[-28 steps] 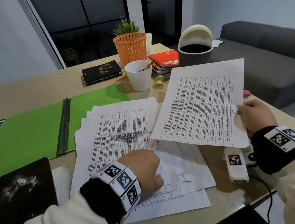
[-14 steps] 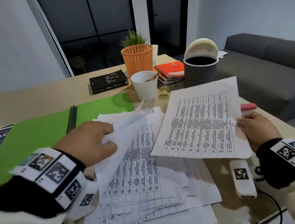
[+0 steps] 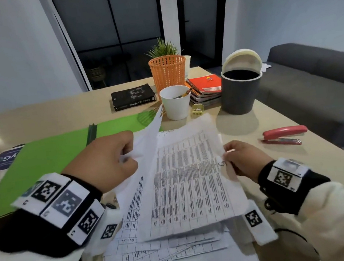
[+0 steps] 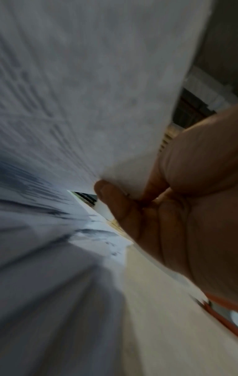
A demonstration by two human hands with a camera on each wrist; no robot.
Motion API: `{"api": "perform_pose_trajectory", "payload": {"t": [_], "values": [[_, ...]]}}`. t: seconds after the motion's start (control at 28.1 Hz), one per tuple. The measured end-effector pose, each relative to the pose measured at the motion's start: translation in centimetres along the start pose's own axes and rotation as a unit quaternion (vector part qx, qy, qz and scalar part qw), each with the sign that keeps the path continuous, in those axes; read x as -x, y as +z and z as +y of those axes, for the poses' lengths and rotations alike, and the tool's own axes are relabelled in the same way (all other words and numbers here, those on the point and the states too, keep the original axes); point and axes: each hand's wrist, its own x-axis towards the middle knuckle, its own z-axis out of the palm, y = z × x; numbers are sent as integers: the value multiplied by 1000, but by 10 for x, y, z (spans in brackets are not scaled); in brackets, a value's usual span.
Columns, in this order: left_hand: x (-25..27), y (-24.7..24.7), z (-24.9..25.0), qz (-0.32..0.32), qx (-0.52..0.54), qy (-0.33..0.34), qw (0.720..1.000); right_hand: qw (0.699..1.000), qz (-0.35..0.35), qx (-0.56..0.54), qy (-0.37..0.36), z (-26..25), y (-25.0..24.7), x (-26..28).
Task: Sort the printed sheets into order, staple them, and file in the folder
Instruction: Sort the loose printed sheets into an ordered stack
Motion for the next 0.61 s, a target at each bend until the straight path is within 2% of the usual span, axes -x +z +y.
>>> {"api": "perform_pose_trajectory", "payload": {"t": [0.18, 0.43, 0.61], "values": [[4, 6, 7, -65, -4, 34, 997, 996, -68, 47, 11, -14, 29, 7], [10, 31, 25, -194, 12, 62, 979, 993, -87, 78, 18, -13, 51, 11], [6, 55, 21, -249, -17, 46, 967, 985, -117, 124, 19, -6, 49, 15]]}}
